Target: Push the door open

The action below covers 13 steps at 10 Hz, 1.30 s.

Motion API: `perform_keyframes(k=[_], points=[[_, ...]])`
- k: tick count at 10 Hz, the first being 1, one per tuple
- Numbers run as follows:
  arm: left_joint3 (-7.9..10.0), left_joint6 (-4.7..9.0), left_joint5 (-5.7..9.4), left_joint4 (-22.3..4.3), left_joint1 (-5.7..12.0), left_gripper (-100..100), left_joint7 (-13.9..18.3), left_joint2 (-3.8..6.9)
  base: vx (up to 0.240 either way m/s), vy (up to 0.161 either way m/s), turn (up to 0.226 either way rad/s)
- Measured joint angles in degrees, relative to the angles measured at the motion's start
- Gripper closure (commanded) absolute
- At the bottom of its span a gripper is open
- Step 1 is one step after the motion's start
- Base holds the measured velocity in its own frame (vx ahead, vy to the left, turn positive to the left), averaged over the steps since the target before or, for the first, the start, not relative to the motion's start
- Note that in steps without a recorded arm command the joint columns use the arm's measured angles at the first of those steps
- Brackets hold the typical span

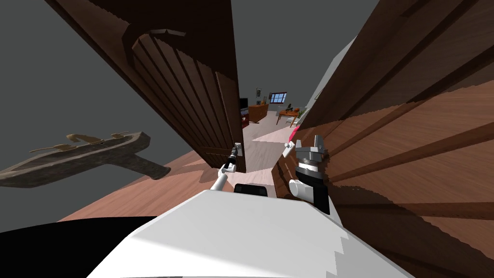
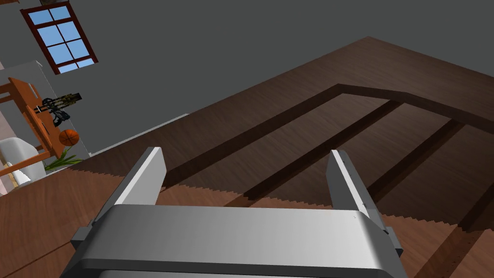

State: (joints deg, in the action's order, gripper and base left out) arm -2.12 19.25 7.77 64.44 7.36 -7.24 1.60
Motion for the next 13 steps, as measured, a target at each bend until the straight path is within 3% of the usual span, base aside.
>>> perform_keyframes(k=[3,4,8,11,13], points=[[2.28,-0.02,-0.84,-1.16,0.96,100,-0.28,1.28,0.1,0.094,0.066],[2.92,0.48,-1.11,-2.09,1.62,-100,-0.2,1.71,-0.094,0.044,-0.024],[1.55,-0.13,-0.93,-1.69,1.69,-100,0.43,1.77,-0.236,-0.022,-0.017],[0.44,-0.74,-0.78,-1.11,1.63,-100,0.95,0.76,-0.224,-0.028,-0.022],[-0.33,-0.79,-0.7,-1.09,1.56,-100,1.29,-0.61,-0.162,-0.02,-0.011]])
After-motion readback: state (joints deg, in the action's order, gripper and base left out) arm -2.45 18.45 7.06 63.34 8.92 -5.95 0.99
